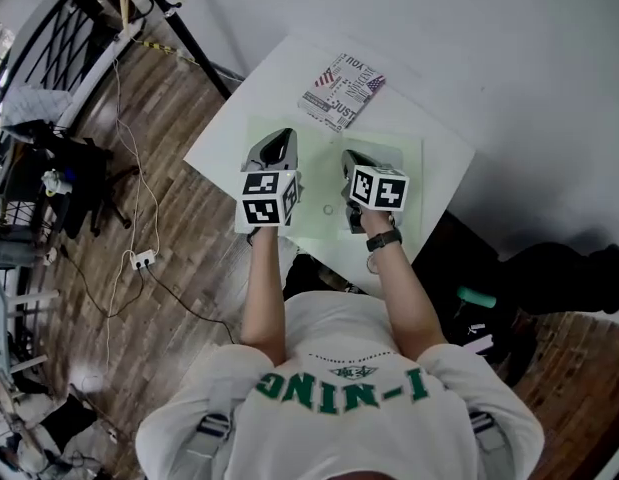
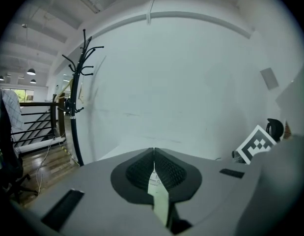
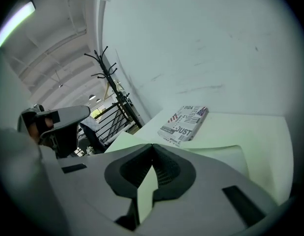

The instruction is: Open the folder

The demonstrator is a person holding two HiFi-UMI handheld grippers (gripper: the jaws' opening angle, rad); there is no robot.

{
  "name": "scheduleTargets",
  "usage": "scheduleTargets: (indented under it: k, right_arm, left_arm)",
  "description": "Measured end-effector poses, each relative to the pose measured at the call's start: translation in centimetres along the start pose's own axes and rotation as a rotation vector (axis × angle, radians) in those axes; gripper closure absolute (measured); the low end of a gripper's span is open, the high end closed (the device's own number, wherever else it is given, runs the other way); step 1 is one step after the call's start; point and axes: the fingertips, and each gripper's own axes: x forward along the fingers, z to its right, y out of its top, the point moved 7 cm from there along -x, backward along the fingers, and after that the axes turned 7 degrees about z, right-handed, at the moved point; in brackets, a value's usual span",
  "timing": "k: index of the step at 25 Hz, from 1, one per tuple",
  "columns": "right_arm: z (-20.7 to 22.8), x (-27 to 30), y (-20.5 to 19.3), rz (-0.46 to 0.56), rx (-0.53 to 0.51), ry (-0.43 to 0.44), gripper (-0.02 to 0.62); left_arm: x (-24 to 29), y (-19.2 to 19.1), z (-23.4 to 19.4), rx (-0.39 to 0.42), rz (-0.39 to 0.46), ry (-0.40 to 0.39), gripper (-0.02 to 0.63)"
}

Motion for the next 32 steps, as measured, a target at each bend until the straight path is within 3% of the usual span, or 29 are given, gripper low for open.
scheduleTargets:
  k: [7, 14, 21, 28, 32]
  right_arm:
    - [4.6, -7.0, 3.6, 0.129, -0.029, -0.085, 0.580]
    - [5.7, -13.9, 8.5, 0.298, -0.181, -0.155, 0.580]
    - [3.3, -19.5, 12.1, 0.483, -0.379, -0.156, 0.580]
    - [1.2, -22.1, 12.9, 0.540, -0.450, -0.150, 0.581]
    - [1.0, -22.5, 12.1, 0.532, -0.441, -0.132, 0.581]
  left_arm:
    - [0.6, 1.7, 6.5, 0.020, 0.009, -0.086, 0.589]
    - [-0.7, 4.8, 11.5, 0.055, 0.072, -0.115, 0.589]
    - [-2.3, 7.3, 14.0, 0.104, 0.149, -0.113, 0.590]
    - [-3.5, 8.0, 15.5, 0.129, 0.184, -0.116, 0.589]
    - [-4.1, 7.8, 15.8, 0.132, 0.191, -0.110, 0.589]
